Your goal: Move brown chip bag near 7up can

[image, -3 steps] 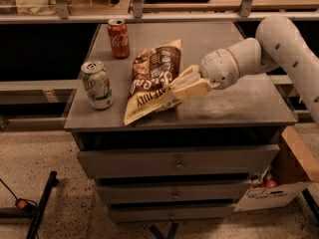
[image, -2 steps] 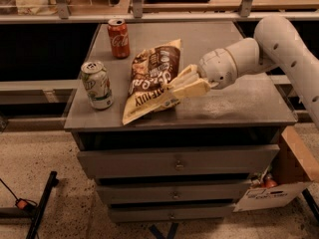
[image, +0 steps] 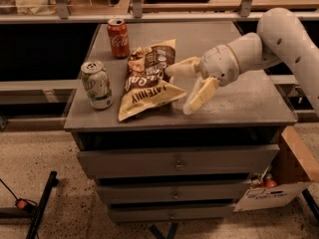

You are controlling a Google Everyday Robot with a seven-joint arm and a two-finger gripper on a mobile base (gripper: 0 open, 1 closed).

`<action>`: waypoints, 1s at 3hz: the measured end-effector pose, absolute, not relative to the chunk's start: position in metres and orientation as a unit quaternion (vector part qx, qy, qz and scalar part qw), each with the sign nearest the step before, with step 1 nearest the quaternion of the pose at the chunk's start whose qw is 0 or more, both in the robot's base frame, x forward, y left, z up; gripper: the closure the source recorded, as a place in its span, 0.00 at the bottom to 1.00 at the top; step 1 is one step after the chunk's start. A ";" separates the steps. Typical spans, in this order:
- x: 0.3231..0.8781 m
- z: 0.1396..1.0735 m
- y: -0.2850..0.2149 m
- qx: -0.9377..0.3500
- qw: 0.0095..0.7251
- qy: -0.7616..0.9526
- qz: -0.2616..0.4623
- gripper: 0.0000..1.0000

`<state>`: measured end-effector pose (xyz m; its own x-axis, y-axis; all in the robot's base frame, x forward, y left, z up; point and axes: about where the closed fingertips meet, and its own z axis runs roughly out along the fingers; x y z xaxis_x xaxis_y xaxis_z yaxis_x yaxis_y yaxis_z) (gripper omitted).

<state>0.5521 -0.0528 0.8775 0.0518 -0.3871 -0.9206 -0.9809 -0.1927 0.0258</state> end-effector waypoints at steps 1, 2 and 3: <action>0.552 0.888 -0.072 -0.635 0.342 0.568 0.395 0.00; 0.553 0.898 -0.094 -0.625 0.342 0.604 0.358 0.00; 0.553 0.899 -0.094 -0.625 0.342 0.605 0.356 0.00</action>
Offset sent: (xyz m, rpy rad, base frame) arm -0.0019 -0.0772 0.0363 -0.2186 -0.0529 -0.2639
